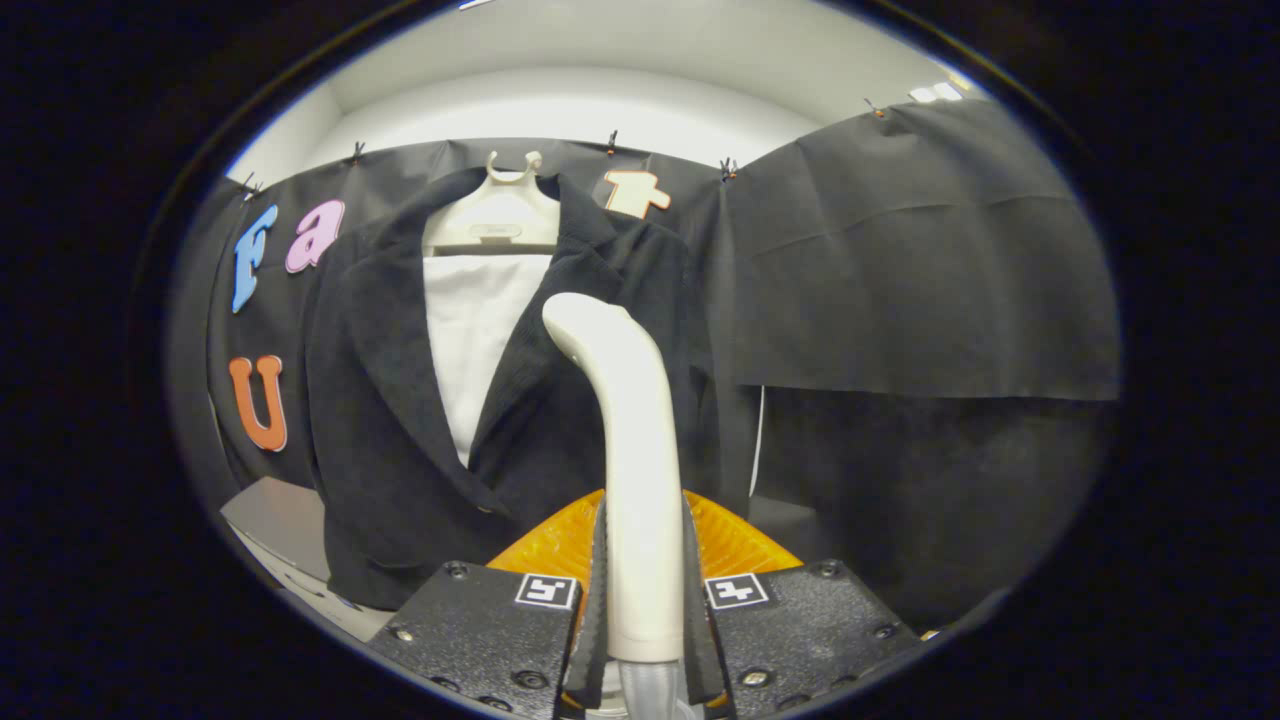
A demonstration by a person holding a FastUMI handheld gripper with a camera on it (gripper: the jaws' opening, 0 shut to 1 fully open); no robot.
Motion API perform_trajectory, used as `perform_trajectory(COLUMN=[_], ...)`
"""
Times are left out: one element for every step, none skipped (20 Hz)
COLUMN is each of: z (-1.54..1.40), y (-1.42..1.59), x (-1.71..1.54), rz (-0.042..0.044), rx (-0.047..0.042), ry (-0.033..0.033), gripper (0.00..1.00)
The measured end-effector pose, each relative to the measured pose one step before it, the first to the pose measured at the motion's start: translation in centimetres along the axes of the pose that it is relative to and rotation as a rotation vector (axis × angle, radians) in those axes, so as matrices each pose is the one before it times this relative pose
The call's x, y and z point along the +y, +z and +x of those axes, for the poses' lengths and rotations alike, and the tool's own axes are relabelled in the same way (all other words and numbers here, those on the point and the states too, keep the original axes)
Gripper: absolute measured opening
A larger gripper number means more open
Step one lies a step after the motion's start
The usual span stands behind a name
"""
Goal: Iron the clothes twice with a garment steamer, once on the left side and once on the right side.
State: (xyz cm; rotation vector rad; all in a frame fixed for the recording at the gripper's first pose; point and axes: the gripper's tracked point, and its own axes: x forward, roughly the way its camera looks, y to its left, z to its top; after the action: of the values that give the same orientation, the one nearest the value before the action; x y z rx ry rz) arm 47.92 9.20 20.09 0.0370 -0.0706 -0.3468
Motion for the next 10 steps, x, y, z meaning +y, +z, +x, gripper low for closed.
perform_trajectory(z=[0.047,0.033,-0.064,-0.038,0.033,0.052,0.054,-0.113,-0.05,-0.12], y=[-0.517,-0.499,-0.535,-0.524,-0.641,-0.505,-0.392,-0.393,-0.527,-0.606], x=[0.16,-0.09,-0.134,0.008,-0.152,-0.026,0.097,0.0,-0.024,0.007], rz=[-0.00521,-0.00634,-0.01044,-0.01039,-0.00992,-0.01078,-0.01062,-0.00724,-0.0108,-0.00966], rx=[0.00794,0.00481,0.00481,0.00462,0.00453,0.00459,0.00425,0.00153,0.00526,0.00445], ry=[-0.00027,-0.00557,-0.00526,-0.00373,-0.00385,-0.00358,-0.00333,-0.004,-0.00405,-0.00349], gripper=[0.33,0.33,0.34,0.33,0.34,0.34,0.34,0.34,0.34,0.34])
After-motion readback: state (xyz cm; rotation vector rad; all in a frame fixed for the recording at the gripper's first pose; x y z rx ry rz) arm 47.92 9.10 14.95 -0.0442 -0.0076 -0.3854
